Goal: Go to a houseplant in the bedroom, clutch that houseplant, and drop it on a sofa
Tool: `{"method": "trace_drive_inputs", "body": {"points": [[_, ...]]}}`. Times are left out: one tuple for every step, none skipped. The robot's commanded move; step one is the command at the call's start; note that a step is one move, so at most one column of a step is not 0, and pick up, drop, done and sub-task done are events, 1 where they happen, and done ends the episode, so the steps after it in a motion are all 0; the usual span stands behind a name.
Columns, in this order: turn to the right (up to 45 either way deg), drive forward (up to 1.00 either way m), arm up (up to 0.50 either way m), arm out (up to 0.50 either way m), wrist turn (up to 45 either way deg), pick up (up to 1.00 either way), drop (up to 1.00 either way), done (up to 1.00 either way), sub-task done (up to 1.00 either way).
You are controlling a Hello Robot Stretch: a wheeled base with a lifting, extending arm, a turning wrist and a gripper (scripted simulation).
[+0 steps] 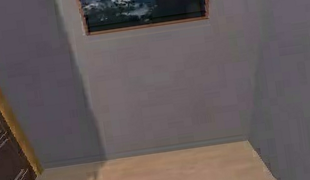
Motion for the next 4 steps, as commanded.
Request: {"method": "trace_drive_inputs", "body": {"points": [[45.0,0.0,0.0,0.0,0.0,0.0,0.0,0.0,0.0],[0.0,0.25,0.0,0.0,0.0,0.0,0.0,0.0,0.0],[-45.0,0.0,0.0,0.0,0.0,0.0,0.0,0.0,0.0],[-36.0,0.0,0.0,0.0,0.0,0.0,0.0,0.0,0.0]]}}
